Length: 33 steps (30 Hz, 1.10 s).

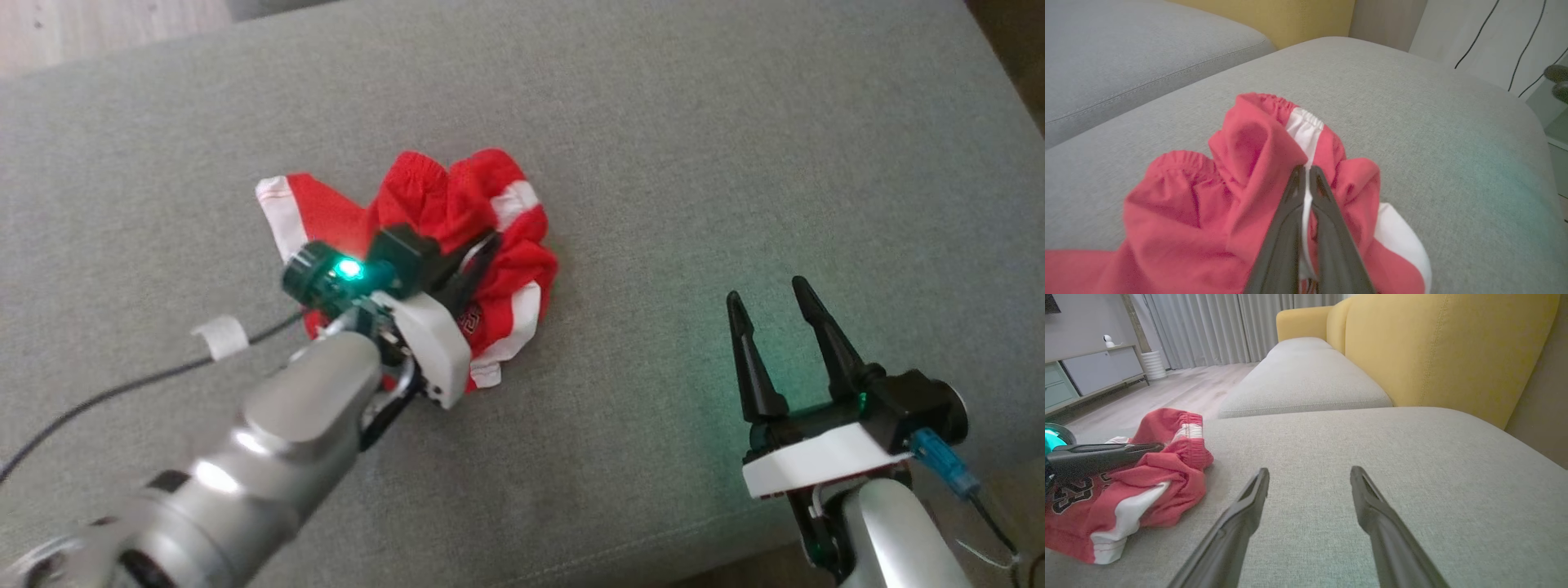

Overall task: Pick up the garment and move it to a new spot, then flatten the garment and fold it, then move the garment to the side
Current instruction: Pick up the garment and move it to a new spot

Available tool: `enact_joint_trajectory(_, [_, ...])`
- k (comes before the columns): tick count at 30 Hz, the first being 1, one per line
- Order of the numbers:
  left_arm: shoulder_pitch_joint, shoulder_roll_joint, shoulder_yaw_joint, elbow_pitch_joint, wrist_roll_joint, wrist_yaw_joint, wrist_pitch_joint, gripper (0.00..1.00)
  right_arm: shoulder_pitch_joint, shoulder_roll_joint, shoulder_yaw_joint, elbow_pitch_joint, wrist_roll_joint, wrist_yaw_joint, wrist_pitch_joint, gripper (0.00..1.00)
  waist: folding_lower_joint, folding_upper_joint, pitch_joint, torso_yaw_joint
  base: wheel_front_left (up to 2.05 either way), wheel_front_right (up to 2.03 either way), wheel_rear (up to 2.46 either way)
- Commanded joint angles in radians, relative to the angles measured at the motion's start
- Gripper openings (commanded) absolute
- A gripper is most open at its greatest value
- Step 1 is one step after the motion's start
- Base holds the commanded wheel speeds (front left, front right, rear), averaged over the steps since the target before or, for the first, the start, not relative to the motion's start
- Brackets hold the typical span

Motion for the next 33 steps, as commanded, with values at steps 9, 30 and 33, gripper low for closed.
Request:
enact_joint_trajectory(9, [-0.045,-0.091,0.063,0.101,0.026,0.015,-0.157,1.00,-0.011,-0.004,0.007,-0.012,0.000,-0.001,-0.011,1.00,-0.0003,0.0000,-0.043,0.035,0.00,0.00,0.00])
enact_joint_trajectory(30, [0.470,0.071,0.435,-0.278,0.148,0.186,-0.170,1.00,0.099,-0.004,-0.068,0.018,-0.013,-0.001,-0.011,1.00,-0.0003,0.0000,-0.268,0.173,0.00,0.00,0.00])
enact_joint_trajectory(33, [0.575,0.098,0.511,-0.351,0.165,0.217,-0.170,1.00,0.123,-0.004,-0.072,0.019,-0.015,-0.001,-0.011,1.00,-0.0003,0.0000,-0.287,0.188,0.00,0.00,0.00])
